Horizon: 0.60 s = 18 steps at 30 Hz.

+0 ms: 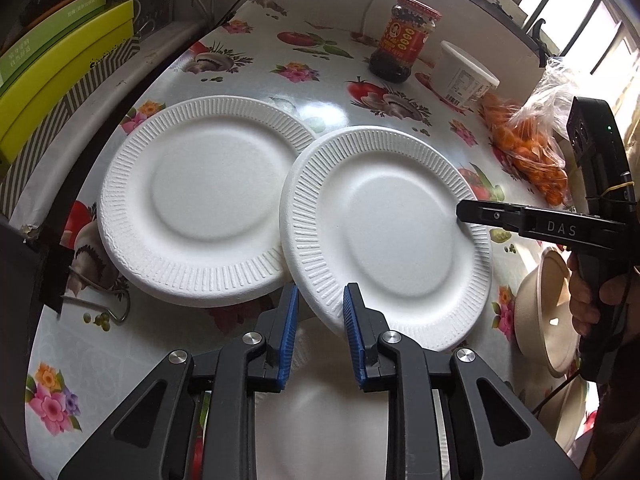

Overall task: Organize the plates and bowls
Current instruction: 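Lift the pinched plate and carry it over another white plate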

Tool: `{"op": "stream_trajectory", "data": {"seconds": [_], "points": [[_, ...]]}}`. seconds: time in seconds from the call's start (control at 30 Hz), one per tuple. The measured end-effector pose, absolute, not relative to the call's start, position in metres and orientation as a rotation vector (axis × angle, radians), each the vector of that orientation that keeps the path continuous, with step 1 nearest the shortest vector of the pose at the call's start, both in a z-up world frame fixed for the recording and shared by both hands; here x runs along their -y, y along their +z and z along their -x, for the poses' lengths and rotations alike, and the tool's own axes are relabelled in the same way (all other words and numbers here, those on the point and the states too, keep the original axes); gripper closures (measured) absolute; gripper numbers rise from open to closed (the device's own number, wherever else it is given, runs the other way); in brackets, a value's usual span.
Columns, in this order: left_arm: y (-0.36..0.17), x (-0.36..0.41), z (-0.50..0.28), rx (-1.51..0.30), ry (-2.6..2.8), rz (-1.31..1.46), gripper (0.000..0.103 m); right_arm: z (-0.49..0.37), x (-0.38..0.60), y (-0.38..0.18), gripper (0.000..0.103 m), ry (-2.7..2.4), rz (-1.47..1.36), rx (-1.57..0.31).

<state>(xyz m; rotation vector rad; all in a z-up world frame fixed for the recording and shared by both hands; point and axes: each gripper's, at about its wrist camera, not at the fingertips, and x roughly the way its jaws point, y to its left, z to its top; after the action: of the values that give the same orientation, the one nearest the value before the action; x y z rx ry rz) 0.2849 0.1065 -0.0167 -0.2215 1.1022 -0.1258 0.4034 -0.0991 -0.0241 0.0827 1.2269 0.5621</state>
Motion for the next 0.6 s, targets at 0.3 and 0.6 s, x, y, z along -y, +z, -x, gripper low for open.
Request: {"op": "stream_trajectory", "data": {"seconds": [0.3,0.6], "points": [[-0.006,-0.106,-0.275,-1.081,-0.128,0.220,0.079,-0.394,0.104,-0.015,0.081,0.566,-0.109,-1.218],[0.006,-0.107,-0.256,-1.046,-0.121,0.195,0.079,-0.373,0.105,-0.005,0.081,0.585,-0.116,-1.201]]}}
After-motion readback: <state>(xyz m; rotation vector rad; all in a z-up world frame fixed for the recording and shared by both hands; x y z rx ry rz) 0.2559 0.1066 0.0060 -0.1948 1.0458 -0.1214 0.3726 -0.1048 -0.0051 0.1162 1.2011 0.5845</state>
